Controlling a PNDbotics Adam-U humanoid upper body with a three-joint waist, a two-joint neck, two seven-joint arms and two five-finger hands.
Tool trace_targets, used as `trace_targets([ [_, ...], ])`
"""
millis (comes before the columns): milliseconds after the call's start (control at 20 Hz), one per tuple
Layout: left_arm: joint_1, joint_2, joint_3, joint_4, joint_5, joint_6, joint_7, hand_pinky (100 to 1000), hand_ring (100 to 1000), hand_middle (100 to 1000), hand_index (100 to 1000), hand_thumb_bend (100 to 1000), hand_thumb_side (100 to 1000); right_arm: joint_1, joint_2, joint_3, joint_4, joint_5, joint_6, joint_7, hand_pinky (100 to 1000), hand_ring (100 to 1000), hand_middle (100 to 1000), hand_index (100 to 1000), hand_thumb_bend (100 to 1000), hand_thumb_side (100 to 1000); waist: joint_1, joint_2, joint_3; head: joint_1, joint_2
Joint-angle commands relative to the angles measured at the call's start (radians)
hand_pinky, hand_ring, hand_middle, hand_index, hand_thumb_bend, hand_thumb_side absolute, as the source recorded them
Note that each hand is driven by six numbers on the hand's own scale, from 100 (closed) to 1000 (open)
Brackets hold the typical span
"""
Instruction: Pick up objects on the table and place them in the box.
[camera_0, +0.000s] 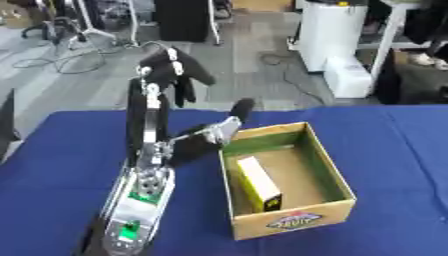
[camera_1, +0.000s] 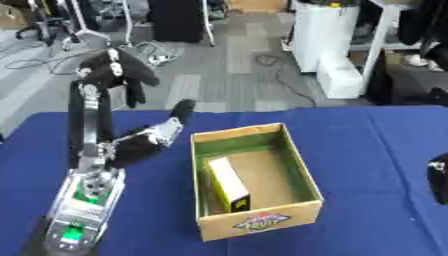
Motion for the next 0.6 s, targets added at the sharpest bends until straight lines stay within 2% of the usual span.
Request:
trace_targets([
  [50,-0.003,0.018,-0.013,-0.031,0.014,-0.011,-0.008,100,262,423,479,496,362,-0.015,-0.007,-0.002,-0.013,-0.009,-0.048,0.053,181,327,379,460,100,1000,-0.005,-0.006,-0.002,-0.003,-0.066],
  [150,0.001,0.021,-0.018,-0.029,0.016,-0.014,-0.014,100,260,423,479,493,364,-0.017,-0.004,0.000,-0.013,-0.012,-0.044,0.056,181,328,379,460,100,1000,-0.007,-0.006,-0.003,-0.013,-0.120],
  [350,0.005,0.022,-0.023,-0.017,0.017,-0.019,-0.022,100,258,424,480,486,371,-0.016,0.003,0.001,-0.013,-0.012,-0.035,0.058,181,328,379,460,100,1000,-0.008,-0.006,-0.004,-0.022,-0.200],
  [600,0.010,0.019,-0.023,0.007,0.014,-0.026,-0.023,100,258,426,482,483,377,-0.014,0.009,0.003,-0.013,-0.011,-0.027,0.059,181,328,380,460,100,1000,-0.010,-0.008,-0.003,-0.030,-0.262],
])
